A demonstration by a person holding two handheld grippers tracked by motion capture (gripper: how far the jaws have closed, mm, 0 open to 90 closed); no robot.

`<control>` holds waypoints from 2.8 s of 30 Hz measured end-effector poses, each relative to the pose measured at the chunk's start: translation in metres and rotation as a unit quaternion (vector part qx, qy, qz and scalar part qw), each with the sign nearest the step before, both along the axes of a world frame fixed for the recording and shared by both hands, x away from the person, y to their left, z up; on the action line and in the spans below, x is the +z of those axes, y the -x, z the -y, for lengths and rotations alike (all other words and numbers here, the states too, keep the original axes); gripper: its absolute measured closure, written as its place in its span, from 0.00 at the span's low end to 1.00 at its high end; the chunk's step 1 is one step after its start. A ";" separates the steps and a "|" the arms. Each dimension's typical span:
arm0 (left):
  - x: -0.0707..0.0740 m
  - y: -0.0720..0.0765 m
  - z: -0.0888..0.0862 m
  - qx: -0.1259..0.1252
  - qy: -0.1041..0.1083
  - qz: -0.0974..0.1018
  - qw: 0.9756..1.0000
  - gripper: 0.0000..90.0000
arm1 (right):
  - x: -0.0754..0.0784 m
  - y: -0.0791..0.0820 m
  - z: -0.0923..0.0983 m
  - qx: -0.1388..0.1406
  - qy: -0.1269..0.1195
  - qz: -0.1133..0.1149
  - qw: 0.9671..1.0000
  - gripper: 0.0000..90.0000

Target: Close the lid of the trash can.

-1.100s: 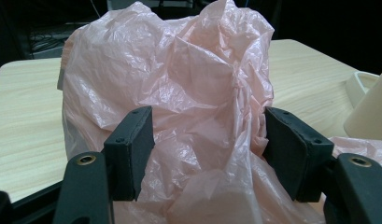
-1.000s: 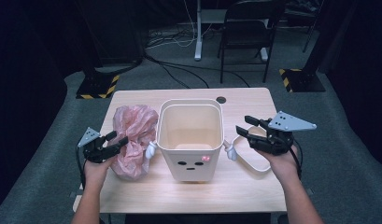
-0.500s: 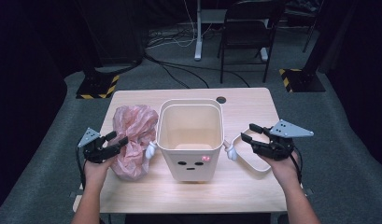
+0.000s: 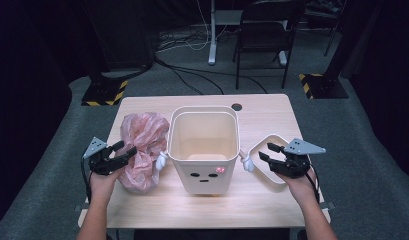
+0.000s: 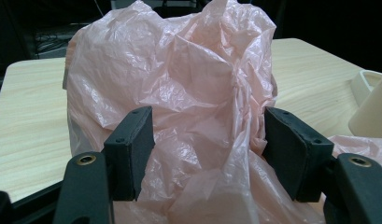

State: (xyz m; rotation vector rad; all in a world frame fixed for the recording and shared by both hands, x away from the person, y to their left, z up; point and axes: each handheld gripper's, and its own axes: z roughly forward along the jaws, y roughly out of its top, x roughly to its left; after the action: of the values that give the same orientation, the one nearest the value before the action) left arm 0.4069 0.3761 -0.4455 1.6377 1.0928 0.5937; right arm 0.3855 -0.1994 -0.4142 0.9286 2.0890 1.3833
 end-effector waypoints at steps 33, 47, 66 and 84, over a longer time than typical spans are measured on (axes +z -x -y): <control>-0.002 0.001 0.001 -0.003 -0.005 -0.002 1.000 0.39 | -0.061 -0.013 0.010 -0.006 0.031 -0.039 0.999 0.52; -0.002 0.001 0.000 -0.004 -0.003 -0.003 1.000 0.39 | -0.081 -0.024 0.006 -0.004 0.063 -0.086 0.994 0.54; -0.003 0.000 0.000 -0.002 -0.001 -0.005 1.000 0.39 | -0.097 -0.034 -0.001 0.011 0.114 -0.163 0.980 0.75; -0.002 0.001 -0.002 0.000 0.001 -0.002 1.000 0.39 | -0.092 -0.030 -0.010 0.029 0.154 -0.146 0.977 0.93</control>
State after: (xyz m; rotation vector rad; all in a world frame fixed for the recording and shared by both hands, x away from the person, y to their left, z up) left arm 0.4054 0.3784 -0.4475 1.6369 1.0960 0.5895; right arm 0.4157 -0.1899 -0.5057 0.9902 2.4774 0.9516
